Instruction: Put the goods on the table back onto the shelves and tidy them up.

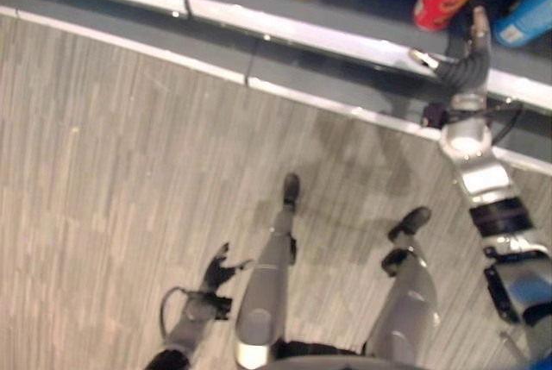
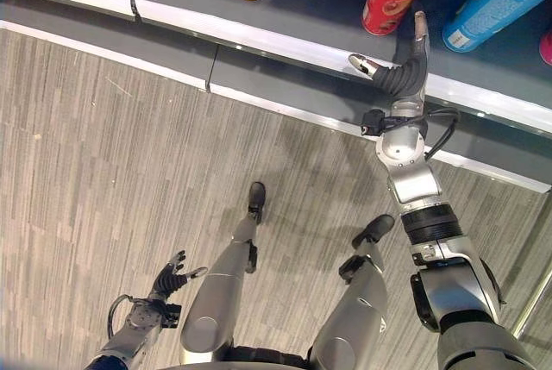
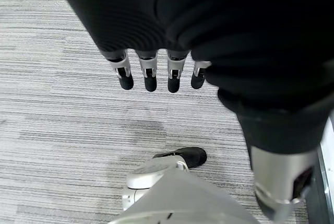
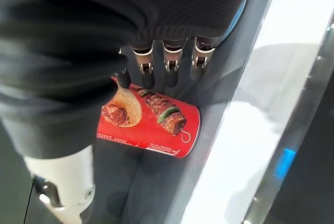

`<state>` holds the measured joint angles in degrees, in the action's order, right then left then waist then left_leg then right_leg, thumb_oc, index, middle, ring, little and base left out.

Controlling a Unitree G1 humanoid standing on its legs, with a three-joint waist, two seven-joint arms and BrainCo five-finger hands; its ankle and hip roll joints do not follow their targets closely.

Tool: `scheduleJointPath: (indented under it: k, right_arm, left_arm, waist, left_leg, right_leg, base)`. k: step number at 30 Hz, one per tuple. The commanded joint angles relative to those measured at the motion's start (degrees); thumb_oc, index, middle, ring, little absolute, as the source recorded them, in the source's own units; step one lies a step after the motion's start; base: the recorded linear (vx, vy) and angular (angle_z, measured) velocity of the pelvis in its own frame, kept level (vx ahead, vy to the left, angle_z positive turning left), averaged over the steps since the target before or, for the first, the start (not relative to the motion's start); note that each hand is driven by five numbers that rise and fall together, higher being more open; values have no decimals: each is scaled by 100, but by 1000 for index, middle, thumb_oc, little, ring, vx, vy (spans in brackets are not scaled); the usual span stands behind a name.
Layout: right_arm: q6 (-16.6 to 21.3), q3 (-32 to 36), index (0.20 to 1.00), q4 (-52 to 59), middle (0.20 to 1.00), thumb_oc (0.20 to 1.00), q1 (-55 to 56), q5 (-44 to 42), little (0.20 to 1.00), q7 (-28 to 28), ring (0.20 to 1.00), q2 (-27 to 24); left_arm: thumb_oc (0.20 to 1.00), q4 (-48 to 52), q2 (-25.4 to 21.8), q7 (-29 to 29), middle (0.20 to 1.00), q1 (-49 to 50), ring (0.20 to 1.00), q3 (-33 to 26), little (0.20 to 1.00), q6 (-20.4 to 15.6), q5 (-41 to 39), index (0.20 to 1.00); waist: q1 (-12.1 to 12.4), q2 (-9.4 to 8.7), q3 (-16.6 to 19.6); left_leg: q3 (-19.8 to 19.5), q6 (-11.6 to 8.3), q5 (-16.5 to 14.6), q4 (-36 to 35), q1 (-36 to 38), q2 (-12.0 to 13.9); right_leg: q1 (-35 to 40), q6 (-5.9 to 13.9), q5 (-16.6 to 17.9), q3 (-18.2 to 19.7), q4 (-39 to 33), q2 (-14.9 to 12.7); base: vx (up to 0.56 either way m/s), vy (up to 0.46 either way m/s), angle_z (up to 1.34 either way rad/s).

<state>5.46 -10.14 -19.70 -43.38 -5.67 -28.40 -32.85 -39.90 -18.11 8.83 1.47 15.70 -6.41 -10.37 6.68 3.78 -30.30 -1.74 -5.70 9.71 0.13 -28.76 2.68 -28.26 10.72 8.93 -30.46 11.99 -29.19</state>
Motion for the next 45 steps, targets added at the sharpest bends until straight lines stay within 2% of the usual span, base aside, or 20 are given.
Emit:
scheduleJointPath:
  k: [1,14,31,45]
  right_arm:
    - [200,156,1000,-51,1000,1000,-440,-10,1000,-191,1000,-505]
    - [174,91,1000,-422,1000,1000,-763,-119,1000,-258,1000,-687]
    - [165,-306,1000,-730,1000,1000,-1306,-323,1000,17,1000,-1078]
    - [125,-553,1000,-866,1000,1000,-1555,-368,1000,141,1000,-975]
  left_arm:
    - [1000,3,-345,43,1000,181,1000,274,1000,-66,-265,1000]
    - [1000,52,-380,51,1000,205,1000,324,1000,-88,-313,1000]
    - [1000,123,-497,-33,1000,239,1000,355,1000,-102,-371,1000]
    - [1000,181,-522,-42,1000,253,1000,378,1000,-89,-432,1000]
  waist:
    - [188,162,56]
    - [208,174,56]
    - [279,212,71]
    - [316,242,88]
  left_leg:
    - [188,-188,-692,-513,589,36]
    - [167,-191,-700,-513,591,39]
    - [158,-185,-708,-513,622,36]
    - [137,-167,-725,-513,631,18]
  right_leg:
    - [-492,428,42,642,796,-243]
    - [-531,428,22,656,843,-240]
    - [-606,428,3,695,988,-270]
    - [-656,428,-18,724,1091,-282]
  base:
    - [0,0,0]
    - [0,0,0]
    - [0,0,0]
    - [0,0,0]
